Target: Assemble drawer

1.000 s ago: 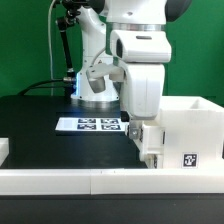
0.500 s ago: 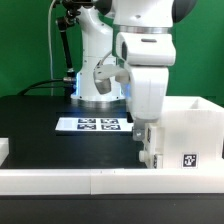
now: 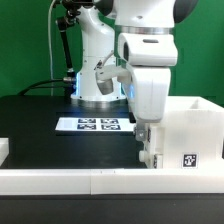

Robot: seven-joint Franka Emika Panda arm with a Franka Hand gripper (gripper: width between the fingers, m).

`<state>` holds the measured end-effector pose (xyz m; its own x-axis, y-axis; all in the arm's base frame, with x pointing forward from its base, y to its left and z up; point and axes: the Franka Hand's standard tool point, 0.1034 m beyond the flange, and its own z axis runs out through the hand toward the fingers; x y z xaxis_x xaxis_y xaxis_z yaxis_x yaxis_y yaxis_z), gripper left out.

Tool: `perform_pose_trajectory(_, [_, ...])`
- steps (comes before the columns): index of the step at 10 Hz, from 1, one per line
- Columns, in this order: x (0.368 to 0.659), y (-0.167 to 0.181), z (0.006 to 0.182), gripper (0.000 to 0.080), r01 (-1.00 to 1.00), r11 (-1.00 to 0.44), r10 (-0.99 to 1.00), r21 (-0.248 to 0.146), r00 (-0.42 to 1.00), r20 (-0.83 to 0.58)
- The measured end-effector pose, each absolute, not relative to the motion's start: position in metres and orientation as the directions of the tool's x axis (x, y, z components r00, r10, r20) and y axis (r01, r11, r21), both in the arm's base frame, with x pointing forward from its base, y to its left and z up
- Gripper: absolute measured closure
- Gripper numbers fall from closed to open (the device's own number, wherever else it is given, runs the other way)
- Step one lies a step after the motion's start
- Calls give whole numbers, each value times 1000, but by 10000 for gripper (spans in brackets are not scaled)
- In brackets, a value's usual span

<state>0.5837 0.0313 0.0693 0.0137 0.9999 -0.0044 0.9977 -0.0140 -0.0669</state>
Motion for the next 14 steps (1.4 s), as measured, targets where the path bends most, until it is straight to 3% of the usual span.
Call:
perform_pose_trajectory(3, [586, 33, 72, 151, 998, -22, 1000, -67, 22, -11])
perform_pose_trajectory(5, [585, 12, 70, 151, 995, 1, 1000, -95, -3, -22])
perform_pose_trajectory(6, [588, 12, 73, 151, 996, 8, 1000, -89, -10, -21])
perform_pose_trajectory(10, [592, 30, 76, 151, 997, -1, 1000, -80, 0, -17])
perform_pose_trajectory(14, [594, 33, 87, 151, 994, -44, 998, -95, 40, -39])
